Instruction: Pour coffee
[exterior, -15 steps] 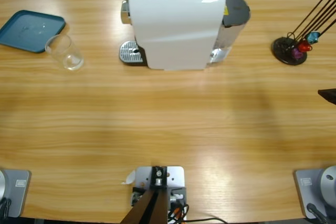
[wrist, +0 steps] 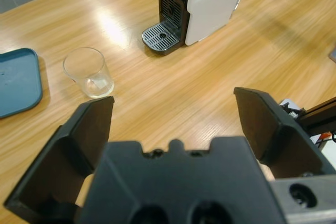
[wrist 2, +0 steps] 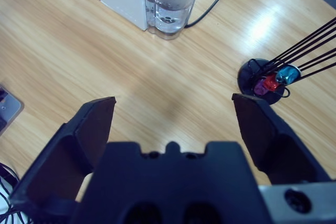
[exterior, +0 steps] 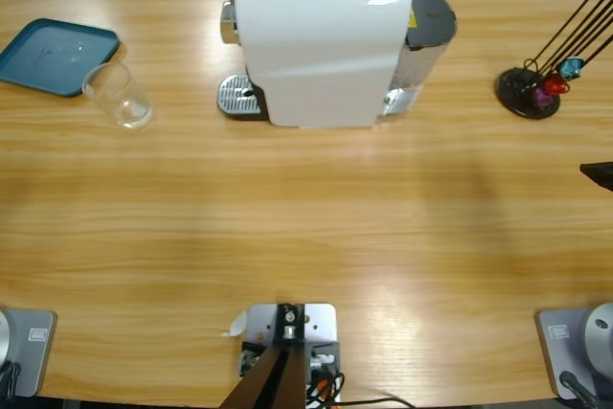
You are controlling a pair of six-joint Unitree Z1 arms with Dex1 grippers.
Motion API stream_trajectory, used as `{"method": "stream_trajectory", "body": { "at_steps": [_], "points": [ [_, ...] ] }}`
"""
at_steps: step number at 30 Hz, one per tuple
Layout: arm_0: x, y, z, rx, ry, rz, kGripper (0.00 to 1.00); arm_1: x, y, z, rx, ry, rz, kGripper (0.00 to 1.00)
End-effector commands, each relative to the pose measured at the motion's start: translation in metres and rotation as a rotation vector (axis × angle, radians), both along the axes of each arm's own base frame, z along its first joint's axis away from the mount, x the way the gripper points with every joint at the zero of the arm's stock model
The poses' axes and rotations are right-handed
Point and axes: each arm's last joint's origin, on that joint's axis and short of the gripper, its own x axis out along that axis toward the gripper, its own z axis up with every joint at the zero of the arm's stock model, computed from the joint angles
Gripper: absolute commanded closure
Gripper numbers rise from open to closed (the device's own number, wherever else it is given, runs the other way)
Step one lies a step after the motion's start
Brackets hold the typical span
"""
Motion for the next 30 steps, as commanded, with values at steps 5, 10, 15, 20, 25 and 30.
{"method": "stream_trajectory", "body": {
  "at_steps": [5,10,15,20,25,30],
  "points": [
    [0.104,-0.071,0.087,-0.229,0.345,0.155,0.000,0.000,0.002,-0.008,-0.010,0.027,0.013,0.000],
    [0.163,-0.107,0.082,-0.318,0.541,0.174,0.000,0.001,0.003,-0.008,-0.014,0.034,0.016,0.000],
    [0.204,-0.127,0.061,-0.353,0.601,0.232,0.000,0.003,0.005,-0.008,-0.019,0.040,0.017,0.000],
    [0.238,-0.139,0.054,-0.440,0.626,0.278,0.009,0.004,0.006,-0.009,-0.024,0.046,0.020,0.000],
    [0.269,-0.155,0.032,-0.439,0.722,0.257,0.029,0.003,0.006,-0.008,-0.022,0.042,0.022,0.000],
    [0.283,-0.169,0.011,-0.438,0.836,0.171,0.055,0.003,0.006,-0.008,-0.021,0.043,0.024,0.000]
  ]
}}
